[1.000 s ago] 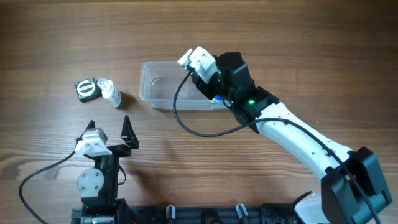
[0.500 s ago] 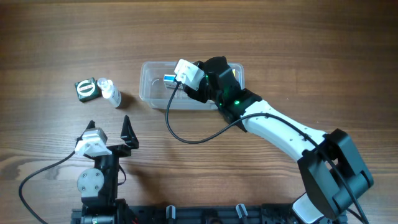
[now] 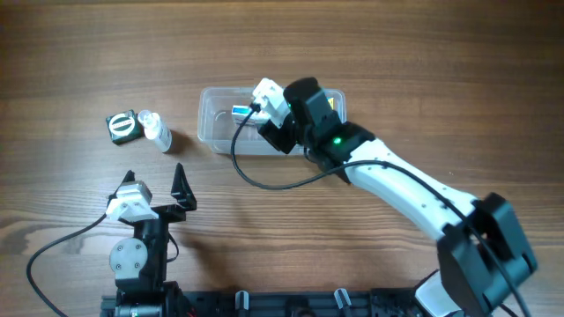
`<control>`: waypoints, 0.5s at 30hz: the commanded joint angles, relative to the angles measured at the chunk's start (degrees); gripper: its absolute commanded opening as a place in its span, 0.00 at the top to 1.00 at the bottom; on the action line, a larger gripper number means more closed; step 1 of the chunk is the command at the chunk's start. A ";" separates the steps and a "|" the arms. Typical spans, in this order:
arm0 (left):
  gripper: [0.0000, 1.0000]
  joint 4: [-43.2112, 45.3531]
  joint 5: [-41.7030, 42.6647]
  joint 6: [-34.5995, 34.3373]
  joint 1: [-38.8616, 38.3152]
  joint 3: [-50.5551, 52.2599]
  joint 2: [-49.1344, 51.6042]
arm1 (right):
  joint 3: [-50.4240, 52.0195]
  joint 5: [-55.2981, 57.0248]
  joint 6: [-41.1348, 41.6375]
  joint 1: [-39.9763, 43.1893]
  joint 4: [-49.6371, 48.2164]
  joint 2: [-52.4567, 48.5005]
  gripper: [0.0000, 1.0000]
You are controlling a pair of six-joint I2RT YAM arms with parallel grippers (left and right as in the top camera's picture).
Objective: Pack container
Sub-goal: 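Carry the Panadol box into the container and release it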
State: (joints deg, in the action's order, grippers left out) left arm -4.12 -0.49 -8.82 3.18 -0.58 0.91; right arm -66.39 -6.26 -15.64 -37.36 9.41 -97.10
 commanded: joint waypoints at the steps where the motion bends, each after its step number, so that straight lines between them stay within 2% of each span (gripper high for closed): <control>1: 0.00 -0.04 0.48 1.07 0.42 0.26 -0.04 | -6.58 -4.98 7.19 -0.28 6.67 2.84 0.40; 5: 0.00 -0.04 0.50 1.07 0.42 0.26 -0.04 | -11.45 -5.70 14.62 -0.13 16.50 3.34 0.39; 10: 0.00 -0.04 0.48 1.07 0.42 0.26 -0.04 | -17.77 -5.57 22.14 2.75 25.77 7.48 0.20; 13: 0.00 -0.04 0.50 1.07 0.44 0.26 -0.04 | -19.21 -3.72 25.18 8.00 28.72 11.17 0.01; 15: 0.00 -0.04 0.48 1.07 0.42 0.26 -0.04 | -19.21 -1.07 26.82 12.50 30.16 13.27 0.00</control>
State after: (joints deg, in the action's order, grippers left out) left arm -4.12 -0.49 -8.82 3.18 -0.58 0.91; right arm -83.35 -10.81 4.89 -31.55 37.95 -89.08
